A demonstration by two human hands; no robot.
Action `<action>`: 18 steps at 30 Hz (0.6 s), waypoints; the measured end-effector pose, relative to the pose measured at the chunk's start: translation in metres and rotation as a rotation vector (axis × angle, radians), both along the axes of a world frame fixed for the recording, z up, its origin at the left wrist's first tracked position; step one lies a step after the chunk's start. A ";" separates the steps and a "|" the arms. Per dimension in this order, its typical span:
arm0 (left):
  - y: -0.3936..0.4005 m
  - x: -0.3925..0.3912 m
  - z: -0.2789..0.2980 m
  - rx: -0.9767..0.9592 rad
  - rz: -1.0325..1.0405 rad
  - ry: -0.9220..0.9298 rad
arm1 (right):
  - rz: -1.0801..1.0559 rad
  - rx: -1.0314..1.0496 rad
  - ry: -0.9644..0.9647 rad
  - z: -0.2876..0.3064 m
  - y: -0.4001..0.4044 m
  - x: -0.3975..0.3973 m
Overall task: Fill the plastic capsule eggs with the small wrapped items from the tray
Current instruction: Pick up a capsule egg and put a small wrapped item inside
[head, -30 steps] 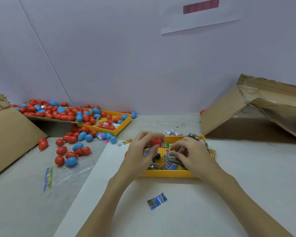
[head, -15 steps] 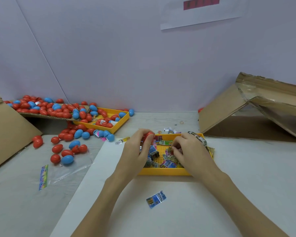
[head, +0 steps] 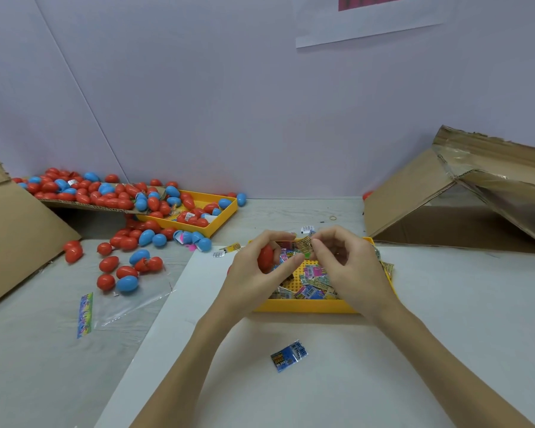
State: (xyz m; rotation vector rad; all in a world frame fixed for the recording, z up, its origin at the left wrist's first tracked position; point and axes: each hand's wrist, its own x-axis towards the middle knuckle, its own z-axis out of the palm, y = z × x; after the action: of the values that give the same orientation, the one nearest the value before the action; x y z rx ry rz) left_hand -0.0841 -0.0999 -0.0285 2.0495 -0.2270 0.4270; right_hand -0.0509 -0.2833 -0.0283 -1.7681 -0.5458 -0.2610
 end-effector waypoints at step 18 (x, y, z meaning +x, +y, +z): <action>-0.002 -0.001 0.007 -0.313 0.069 0.145 | 0.098 -0.133 -0.259 -0.008 0.004 -0.009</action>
State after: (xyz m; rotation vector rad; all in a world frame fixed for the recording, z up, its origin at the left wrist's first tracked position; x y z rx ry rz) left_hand -0.0852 -0.1021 -0.0219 1.7740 0.0004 0.3312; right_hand -0.0597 -0.2797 -0.0363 -1.8419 -0.8498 -0.3960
